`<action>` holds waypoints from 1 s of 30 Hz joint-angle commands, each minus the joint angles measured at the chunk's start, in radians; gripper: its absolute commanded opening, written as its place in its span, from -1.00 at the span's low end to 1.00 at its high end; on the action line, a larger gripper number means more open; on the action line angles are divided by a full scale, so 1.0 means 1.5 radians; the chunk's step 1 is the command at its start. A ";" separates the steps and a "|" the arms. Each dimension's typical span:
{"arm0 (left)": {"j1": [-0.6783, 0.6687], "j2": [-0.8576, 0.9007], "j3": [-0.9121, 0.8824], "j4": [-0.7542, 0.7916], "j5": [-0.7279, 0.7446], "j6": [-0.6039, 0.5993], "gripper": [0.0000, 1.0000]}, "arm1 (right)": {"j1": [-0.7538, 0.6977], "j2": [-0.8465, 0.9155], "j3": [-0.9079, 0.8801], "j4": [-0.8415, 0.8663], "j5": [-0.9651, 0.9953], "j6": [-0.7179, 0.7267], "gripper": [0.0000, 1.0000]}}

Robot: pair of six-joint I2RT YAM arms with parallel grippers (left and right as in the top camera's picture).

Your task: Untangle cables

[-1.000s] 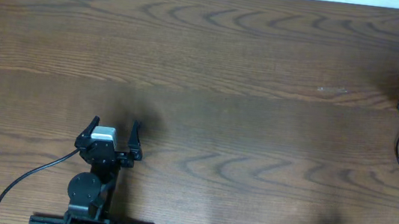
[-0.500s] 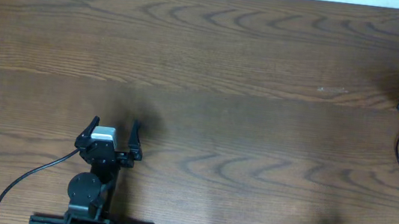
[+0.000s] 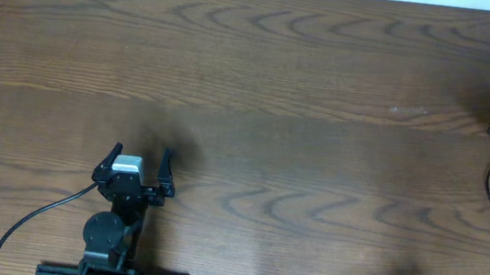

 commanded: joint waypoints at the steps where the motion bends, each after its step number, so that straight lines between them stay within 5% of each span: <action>1: 0.003 -0.004 -0.014 -0.024 0.006 0.000 0.76 | 0.004 -0.003 0.009 0.000 -0.001 0.002 0.99; 20: 0.003 -0.004 -0.014 -0.024 0.006 -0.001 0.76 | 0.004 -0.034 0.005 0.023 0.019 0.002 0.99; 27: 0.003 -0.004 -0.014 -0.024 0.006 -0.001 0.76 | 0.033 -0.122 -0.123 0.207 0.018 0.016 0.99; 30: 0.003 -0.004 -0.014 -0.024 0.006 -0.001 0.76 | 0.070 -0.194 -0.264 0.384 0.016 0.017 0.99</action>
